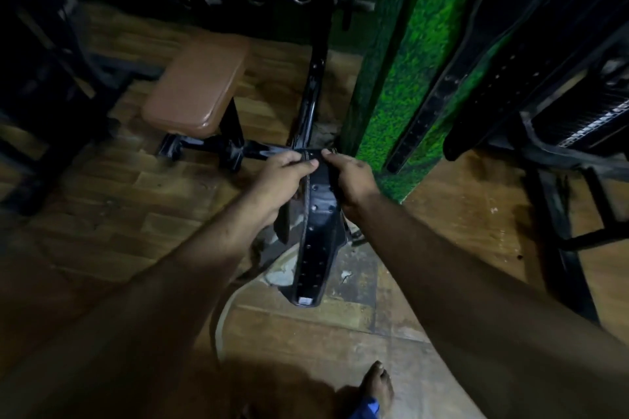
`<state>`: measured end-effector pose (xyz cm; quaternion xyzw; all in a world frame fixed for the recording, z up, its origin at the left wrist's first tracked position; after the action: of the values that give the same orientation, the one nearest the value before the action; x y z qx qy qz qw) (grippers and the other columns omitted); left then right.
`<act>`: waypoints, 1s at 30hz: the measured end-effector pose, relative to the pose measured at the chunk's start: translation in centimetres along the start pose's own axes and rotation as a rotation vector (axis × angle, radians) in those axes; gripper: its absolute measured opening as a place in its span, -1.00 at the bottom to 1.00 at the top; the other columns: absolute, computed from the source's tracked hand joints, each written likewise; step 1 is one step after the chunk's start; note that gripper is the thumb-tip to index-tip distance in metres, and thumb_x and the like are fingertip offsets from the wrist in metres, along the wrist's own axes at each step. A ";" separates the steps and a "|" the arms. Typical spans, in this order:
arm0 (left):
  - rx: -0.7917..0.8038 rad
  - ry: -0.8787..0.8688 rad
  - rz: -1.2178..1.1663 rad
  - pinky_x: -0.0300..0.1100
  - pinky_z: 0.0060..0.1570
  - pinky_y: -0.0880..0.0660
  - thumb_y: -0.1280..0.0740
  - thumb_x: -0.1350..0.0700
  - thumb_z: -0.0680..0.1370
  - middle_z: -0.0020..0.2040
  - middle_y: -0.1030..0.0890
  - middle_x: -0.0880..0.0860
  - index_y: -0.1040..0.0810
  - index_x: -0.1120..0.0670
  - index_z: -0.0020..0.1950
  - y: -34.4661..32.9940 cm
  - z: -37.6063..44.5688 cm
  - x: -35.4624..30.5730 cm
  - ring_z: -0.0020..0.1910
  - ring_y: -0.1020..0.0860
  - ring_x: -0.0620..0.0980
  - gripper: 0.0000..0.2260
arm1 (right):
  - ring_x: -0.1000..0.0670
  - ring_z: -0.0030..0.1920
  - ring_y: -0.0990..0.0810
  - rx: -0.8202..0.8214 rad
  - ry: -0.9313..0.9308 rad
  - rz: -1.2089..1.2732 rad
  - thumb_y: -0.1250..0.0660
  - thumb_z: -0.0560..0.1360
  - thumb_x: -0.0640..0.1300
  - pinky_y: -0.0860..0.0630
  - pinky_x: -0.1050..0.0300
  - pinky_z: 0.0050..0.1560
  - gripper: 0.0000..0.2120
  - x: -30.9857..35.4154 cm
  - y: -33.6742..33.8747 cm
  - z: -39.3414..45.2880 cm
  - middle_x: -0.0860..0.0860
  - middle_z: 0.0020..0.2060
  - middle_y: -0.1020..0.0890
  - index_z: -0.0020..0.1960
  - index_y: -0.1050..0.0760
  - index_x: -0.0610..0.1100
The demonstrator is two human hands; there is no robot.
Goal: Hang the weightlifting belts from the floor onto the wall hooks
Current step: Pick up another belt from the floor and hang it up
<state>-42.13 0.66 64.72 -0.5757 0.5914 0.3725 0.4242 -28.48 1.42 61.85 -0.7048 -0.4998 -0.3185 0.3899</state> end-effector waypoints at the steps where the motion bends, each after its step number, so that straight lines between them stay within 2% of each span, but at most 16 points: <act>1: 0.017 0.028 0.039 -0.18 -0.39 -0.46 -0.36 0.11 0.61 -0.30 -0.57 0.08 -0.56 0.14 -0.04 -0.6 -0.1 -0.5 -0.44 -0.54 -0.07 -0.90 | -0.25 -0.03 -0.65 -0.002 0.020 -0.024 -0.44 0.53 -0.21 -0.58 -0.15 0.09 -0.83 1.3 0.7 -0.3 -0.38 0.04 -0.67 -0.03 -0.65 -0.35; 3: 0.026 0.134 0.045 -0.24 -0.51 -0.33 -0.30 0.01 0.64 -0.38 -0.49 0.06 -0.54 0.13 -0.04 -1.5 -0.3 -1.3 -0.53 -0.45 -0.08 -0.81 | -0.25 -0.07 -0.61 -0.024 0.050 -0.090 -0.44 0.52 -0.20 -0.52 -0.12 -0.01 -0.85 3.9 1.9 -1.3 -0.46 0.04 -0.64 -0.11 -0.63 -0.31; 6: -0.016 0.303 0.016 -0.25 -0.52 -0.42 -0.21 -0.07 0.67 -0.38 -0.52 0.05 -0.51 0.09 -0.06 -2.4 0.0 -1.9 -0.50 -0.47 -0.05 -0.73 | -0.20 -0.17 -0.61 -0.094 0.043 -0.077 -0.43 0.53 -0.24 -0.49 -0.10 -0.03 -0.79 6.3 3.7 -2.6 -0.36 -0.15 -0.69 -0.29 -0.66 -0.22; 8: 0.008 0.378 -0.008 -0.22 -0.39 -0.51 -0.19 -0.09 0.67 -0.32 -0.58 0.05 -0.53 0.09 -0.04 -3.9 0.3 -2.3 -0.45 -0.56 -0.03 -0.71 | -0.17 -0.23 -0.62 -0.092 0.049 -0.016 -0.42 0.53 -0.27 -0.53 -0.14 -0.01 -0.70 7.7 4.2 -3.4 -0.22 -0.29 -0.69 -0.38 -0.66 -0.18; 10: 0.059 0.419 -0.068 -0.13 -0.19 -0.57 -0.21 -0.15 0.65 -0.20 -0.67 0.08 -0.59 0.08 0.07 -6.1 0.2 -3.2 -0.27 -0.64 0.04 -0.67 | -0.17 -0.23 -0.61 -0.051 0.090 0.005 -0.42 0.52 -0.26 -0.52 -0.17 0.00 -0.79 9.7 4.0 -4.5 -0.25 -0.26 -0.67 -0.29 -0.64 -0.21; 12: 0.086 0.395 -0.180 -0.08 -0.07 -0.59 -0.26 -0.23 0.58 -0.05 -0.70 0.12 -0.63 0.08 0.17 -8.2 0.2 -5.5 -0.09 -0.66 0.10 -0.58 | -0.14 -0.28 -0.62 0.032 0.164 -0.004 -0.40 0.53 -0.24 -0.54 -0.07 -0.07 -0.88 12.9 3.5 -5.7 -0.26 -0.22 -0.66 -0.17 -0.62 -0.25; 13: 0.081 0.370 -0.238 -0.07 -0.04 -0.59 -0.27 -0.25 0.56 -0.04 -0.70 0.13 -0.64 0.09 0.13 -8.8 0.4 -7.1 -0.07 -0.65 0.11 -0.56 | -0.11 -0.34 -0.63 0.081 0.209 -0.021 -0.39 0.55 -0.23 -0.58 0.05 -0.16 -0.87 14.8 3.2 -6.2 -0.21 -0.27 -0.67 -0.17 -0.61 -0.24; 15: 0.043 0.314 -0.358 -0.09 -0.05 -0.57 -0.23 -0.21 0.57 -0.11 -0.69 0.13 -0.65 0.12 -0.01 -9.2 0.9 -10.7 -0.13 -0.64 0.11 -0.58 | -0.03 -0.46 -0.62 0.190 0.280 -0.067 -0.35 0.58 -0.25 -0.53 0.23 -0.38 -0.84 18.6 2.6 -7.4 -0.11 -0.38 -0.68 -0.17 -0.60 -0.24; 16: 0.022 0.293 -0.401 -0.09 -0.06 -0.57 -0.19 -0.19 0.58 -0.15 -0.68 0.14 -0.63 0.11 -0.05 -9.2 1.1 -12.4 -0.16 -0.63 0.11 -0.59 | 0.00 -0.46 -0.62 0.227 0.289 -0.086 -0.33 0.59 -0.26 -0.52 0.25 -0.41 -0.85 19.8 2.5 -7.9 -0.10 -0.39 -0.68 -0.12 -0.60 -0.27; 19: -0.061 0.255 -0.358 -0.12 -0.19 -0.56 -0.17 -0.07 0.63 -0.35 -0.66 0.13 -0.55 0.12 -0.16 -9.2 1.3 -16.3 -0.28 -0.61 0.08 -0.67 | -0.06 -0.39 -0.62 0.305 0.274 -0.126 -0.40 0.55 -0.21 -0.53 0.20 -0.33 -0.81 20.9 3.1 -8.5 -0.17 -0.29 -0.68 -0.01 -0.61 -0.37; 21: -0.090 0.240 -0.262 -0.20 -0.39 -0.55 -0.16 0.06 0.64 -0.52 -0.60 0.08 -0.47 0.11 -0.22 -9.4 0.9 -18.0 -0.46 -0.60 0.03 -0.72 | -0.02 -0.42 -0.59 0.329 0.229 -0.187 -0.42 0.52 -0.21 -0.50 0.21 -0.34 -0.86 20.3 3.9 -9.0 -0.13 -0.34 -0.65 -0.09 -0.60 -0.31; 23: -0.083 0.206 -0.187 -0.27 -0.56 -0.50 -0.12 0.15 0.63 -0.57 -0.56 0.05 -0.44 0.13 -0.25 -10.0 0.4 -19.8 -0.60 -0.56 0.00 -0.73 | 0.08 -0.51 -0.53 0.320 0.206 -0.233 -0.39 0.55 -0.25 -0.43 0.27 -0.41 -0.80 20.5 4.5 -9.1 -0.01 -0.47 -0.61 -0.24 -0.55 -0.24; 25: -0.047 0.171 -0.142 -0.28 -0.57 -0.50 -0.12 0.18 0.63 -0.54 -0.58 0.07 -0.48 0.16 -0.25 -11.0 0.2 -21.4 -0.57 -0.57 0.01 -0.71 | 0.07 -0.42 -0.61 0.278 0.150 -0.212 -0.40 0.56 -0.12 -0.49 0.24 -0.29 -0.82 20.5 5.1 -8.8 -0.03 -0.37 -0.69 -0.16 -0.64 -0.20; 27: 0.003 0.138 -0.109 -0.25 -0.42 -0.55 -0.15 0.17 0.60 -0.43 -0.63 0.09 -0.56 0.19 -0.17 -12.1 0.1 -22.7 -0.39 -0.59 0.05 -0.75 | -0.07 -0.20 -0.66 0.232 0.073 -0.187 -0.43 0.50 0.17 -0.55 0.11 -0.10 -0.59 20.8 5.5 -8.2 -0.17 -0.12 -0.74 0.03 -0.69 -0.20; 28: 0.025 0.117 -0.094 -0.20 -0.31 -0.58 -0.17 0.17 0.58 -0.35 -0.64 0.10 -0.58 0.20 -0.10 -12.7 -0.2 -23.2 -0.31 -0.59 0.07 -0.79 | -0.10 -0.16 -0.63 0.204 0.048 -0.174 -0.42 0.47 0.29 -0.54 0.05 -0.08 -0.48 21.1 5.7 -7.6 -0.19 -0.08 -0.72 0.05 -0.69 -0.18; 30: 0.051 0.077 -0.048 -0.11 -0.17 -0.57 -0.22 0.15 0.54 -0.25 -0.63 0.14 -0.60 0.19 -0.03 -13.5 -0.8 -23.5 -0.25 -0.58 0.12 -0.81 | -0.10 -0.16 -0.58 0.152 0.021 -0.105 -0.35 0.46 0.38 -0.51 0.07 -0.17 -0.45 22.3 5.9 -6.7 -0.14 -0.09 -0.66 0.03 -0.67 -0.11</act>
<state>-29.24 7.72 87.56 -0.5928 0.6026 0.3245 0.4244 -16.59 4.60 82.45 -0.6426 -0.5548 -0.3071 0.4301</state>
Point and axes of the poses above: each hand's wrist, its own z-axis towards the middle knuckle, its own y-axis out of the back of the hand, x = y × z, the point moved 8 cm from there along z, towards the middle knuckle
